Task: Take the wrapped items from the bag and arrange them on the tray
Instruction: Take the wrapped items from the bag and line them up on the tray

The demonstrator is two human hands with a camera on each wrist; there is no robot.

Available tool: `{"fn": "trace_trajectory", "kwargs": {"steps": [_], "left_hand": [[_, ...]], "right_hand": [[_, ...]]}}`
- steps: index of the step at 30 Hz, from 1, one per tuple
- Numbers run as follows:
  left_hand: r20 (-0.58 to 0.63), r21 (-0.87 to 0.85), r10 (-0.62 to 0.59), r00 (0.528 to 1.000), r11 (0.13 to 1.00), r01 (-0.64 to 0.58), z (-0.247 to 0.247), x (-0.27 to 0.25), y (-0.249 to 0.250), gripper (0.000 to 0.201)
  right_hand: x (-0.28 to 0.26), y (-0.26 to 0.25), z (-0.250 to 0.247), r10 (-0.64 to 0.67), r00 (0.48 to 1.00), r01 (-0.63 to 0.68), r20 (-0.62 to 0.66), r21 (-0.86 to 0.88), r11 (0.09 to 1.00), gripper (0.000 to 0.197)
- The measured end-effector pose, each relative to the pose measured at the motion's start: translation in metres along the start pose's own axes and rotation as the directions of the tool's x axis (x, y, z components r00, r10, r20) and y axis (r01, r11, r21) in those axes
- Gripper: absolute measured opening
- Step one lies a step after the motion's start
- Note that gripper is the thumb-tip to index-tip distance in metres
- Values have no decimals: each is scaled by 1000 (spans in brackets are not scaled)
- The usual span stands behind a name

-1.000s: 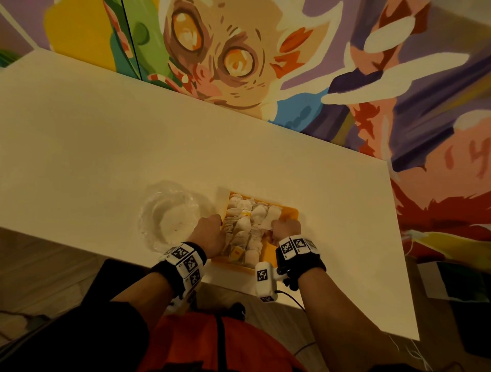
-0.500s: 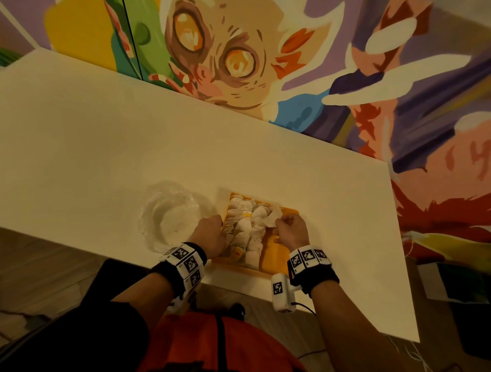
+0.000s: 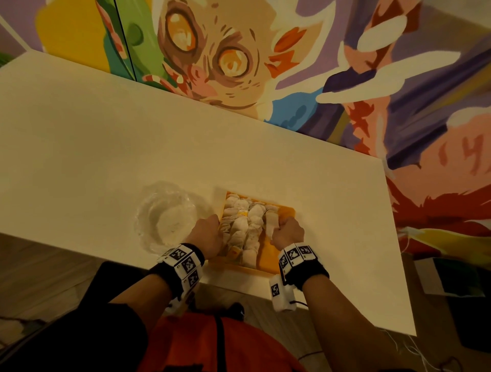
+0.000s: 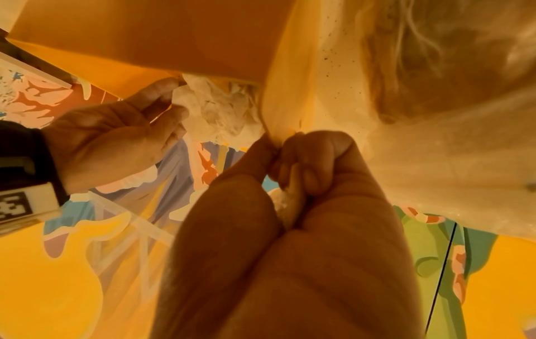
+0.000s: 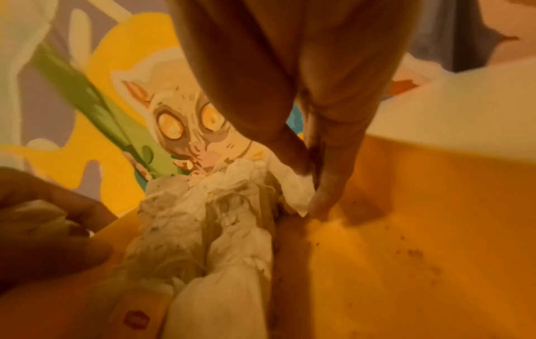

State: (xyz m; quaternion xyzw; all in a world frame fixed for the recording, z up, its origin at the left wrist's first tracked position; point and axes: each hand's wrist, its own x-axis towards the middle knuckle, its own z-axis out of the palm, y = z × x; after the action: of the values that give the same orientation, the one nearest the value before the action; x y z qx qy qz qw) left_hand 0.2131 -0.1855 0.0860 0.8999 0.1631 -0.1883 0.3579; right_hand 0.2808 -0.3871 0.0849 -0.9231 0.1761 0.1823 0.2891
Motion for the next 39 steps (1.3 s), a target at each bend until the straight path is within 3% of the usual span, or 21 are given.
{"fn": "trace_trajectory", "kwargs": {"steps": [3,6,11,15,19,23,27,28,30,32,35,39], "left_hand": [[-3,-5,2,1000,1000,-2,0,-2,0,27],[-7,-23,5,1000,1000,-5,0,-5,0,27],[-2,-31,5,1000,1000,-6,-1,-6,0,27],[8,-24,4,1000,1000,-3,-1,-6,1,25],[11,-5,-1,1000,1000,1,-1,-6,2,23],[11,-9,1,1000,1000,-1,-1,-5,1,22],[5,-15,1,1000,1000,-1,0,-6,1,21],[3,-12,2,1000,1000,-2,0,-6,1,22],[3,-8,3,1000,1000,-3,0,-6,1,24],[4,-17,7,1000,1000,-7,0,-6,1,26],[1,-27,17,1000,999,-17,-1,-7,1,27],[5,-33,26,1000,999,-25,-1,-7,0,26]], "right_hand": [[1,-4,0,40,999,-40,8,43,998,31],[-2,-9,4,94,996,-92,-1,193,977,34],[28,7,30,210,977,-204,38,458,865,44],[2,-17,14,230,963,-260,144,729,633,35],[-4,-20,5,216,955,-280,205,866,414,39],[-11,-25,-1,194,959,-260,205,910,322,20],[-11,-22,1,204,961,-254,187,888,383,26],[-13,-22,0,205,960,-261,189,866,426,27],[-11,-16,4,215,968,-237,128,743,626,23],[-9,-13,9,213,973,-221,88,618,754,24],[-2,-4,17,159,985,-171,66,477,862,40],[-11,-5,9,107,994,-103,0,281,954,27]]}}
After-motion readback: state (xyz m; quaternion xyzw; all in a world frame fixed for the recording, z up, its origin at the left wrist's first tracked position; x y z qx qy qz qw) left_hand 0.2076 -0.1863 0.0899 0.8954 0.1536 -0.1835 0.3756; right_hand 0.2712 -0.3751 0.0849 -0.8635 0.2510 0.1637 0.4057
